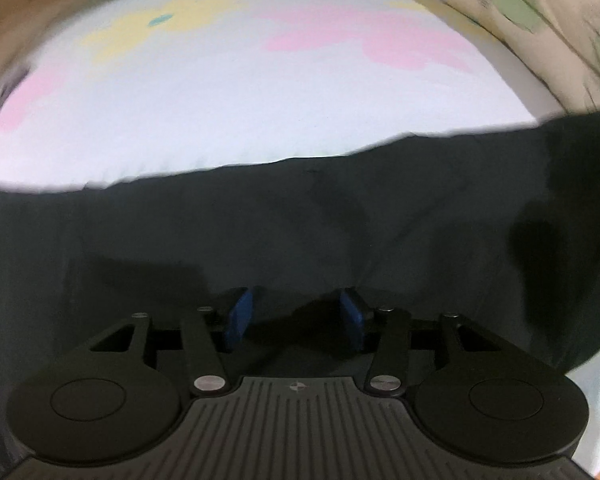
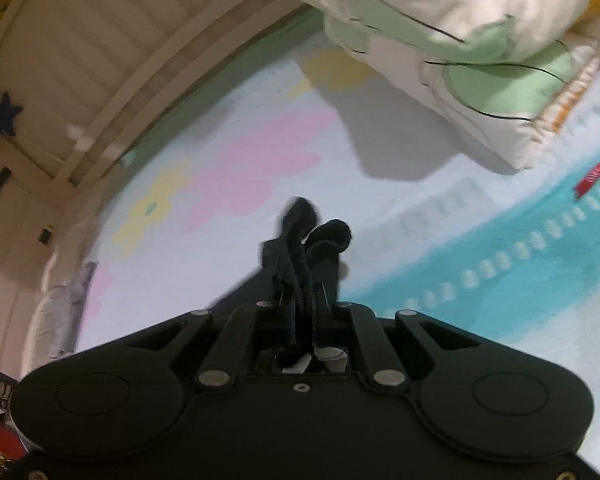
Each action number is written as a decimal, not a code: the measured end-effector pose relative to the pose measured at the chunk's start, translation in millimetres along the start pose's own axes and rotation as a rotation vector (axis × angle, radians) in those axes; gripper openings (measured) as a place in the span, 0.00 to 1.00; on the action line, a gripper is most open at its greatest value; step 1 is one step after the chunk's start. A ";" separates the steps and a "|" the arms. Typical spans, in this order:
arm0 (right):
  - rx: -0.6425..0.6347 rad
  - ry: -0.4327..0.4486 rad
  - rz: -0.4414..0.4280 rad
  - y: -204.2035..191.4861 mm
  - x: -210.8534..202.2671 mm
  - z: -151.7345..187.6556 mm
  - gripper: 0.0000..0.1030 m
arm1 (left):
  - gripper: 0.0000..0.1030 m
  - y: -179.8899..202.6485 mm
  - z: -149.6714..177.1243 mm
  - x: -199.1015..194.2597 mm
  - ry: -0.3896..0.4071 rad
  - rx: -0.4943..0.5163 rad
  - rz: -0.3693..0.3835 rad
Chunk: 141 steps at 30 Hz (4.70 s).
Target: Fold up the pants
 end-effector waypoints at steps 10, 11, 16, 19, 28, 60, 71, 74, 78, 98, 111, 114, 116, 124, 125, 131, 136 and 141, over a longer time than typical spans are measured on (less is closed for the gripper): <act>-0.130 -0.078 -0.307 -149.9 47.1 28.8 0.14 | 0.46 -127.7 -7.8 -68.8 0.132 -0.238 -0.167; -0.155 -0.105 -0.318 -165.7 59.7 36.3 0.14 | 0.46 -137.3 -8.0 -70.1 0.133 -0.255 -0.174; -0.264 -0.274 -0.343 -230.9 131.1 88.0 0.14 | 0.46 -193.8 -0.2 -77.5 0.120 -0.343 -0.208; -0.344 -0.341 -0.330 -261.6 168.2 122.2 0.14 | 0.46 -219.7 11.2 -77.5 0.106 -0.386 -0.227; -0.472 -0.347 -0.368 -290.6 184.2 159.0 0.51 | 0.46 -259.0 40.5 -88.7 0.077 -0.410 -0.237; -0.972 -0.314 -0.187 -335.1 183.6 253.6 0.51 | 0.47 -352.5 104.9 -127.9 0.088 -0.563 -0.359; -1.081 -0.330 -0.140 -329.9 196.9 270.2 0.22 | 0.47 -402.1 139.1 -130.4 0.076 -0.708 -0.303; -1.014 -0.299 -0.177 -334.7 189.4 259.4 0.18 | 0.47 -411.6 145.6 -130.6 0.079 -0.746 -0.284; -1.031 -0.320 -0.273 -348.1 178.3 265.9 0.18 | 0.48 -423.8 152.6 -126.2 0.081 -0.811 -0.273; -0.912 -0.379 -0.286 -333.9 178.4 253.1 0.48 | 0.53 -422.0 134.5 -86.0 0.156 -0.805 -0.310; -0.631 -0.366 -0.171 -283.6 171.1 195.0 0.48 | 0.06 -309.0 78.7 -180.3 0.457 -0.449 -0.348; -0.585 -0.323 -0.138 -264.0 158.8 174.6 0.48 | 0.07 -244.4 63.3 -197.2 0.543 -0.241 -0.281; -0.555 -0.301 -0.118 -250.2 151.1 163.6 0.48 | 0.07 -199.0 55.4 -193.8 0.541 -0.100 -0.186; -0.406 -0.255 -0.014 -193.0 134.2 131.2 0.55 | 0.19 -95.5 51.0 -116.7 0.302 0.094 0.155; -0.396 -0.247 -0.009 -190.5 132.7 128.6 0.55 | 0.19 -93.4 50.7 -115.9 0.304 0.098 0.171; -0.350 -0.221 -0.064 -195.5 132.6 122.4 0.68 | 0.40 -111.5 52.7 -139.7 0.429 0.085 0.243; -0.317 -0.322 -0.166 -209.3 153.7 139.5 0.75 | 0.50 -148.6 49.0 -137.3 0.425 -0.074 0.169; -0.380 -0.395 -0.059 -218.5 178.3 161.4 0.76 | 0.50 -194.8 43.1 -100.9 0.232 -0.255 -0.081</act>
Point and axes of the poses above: each gripper's, at about its wrist camera, not at the fingertips, and x roughly the way its jaws point, y to its right, z to its underside, the point moved 1 cm from there along x, roughly the way its jaws point, and after that the axes turned 2 degrees about -y, right-handed, at the moved point
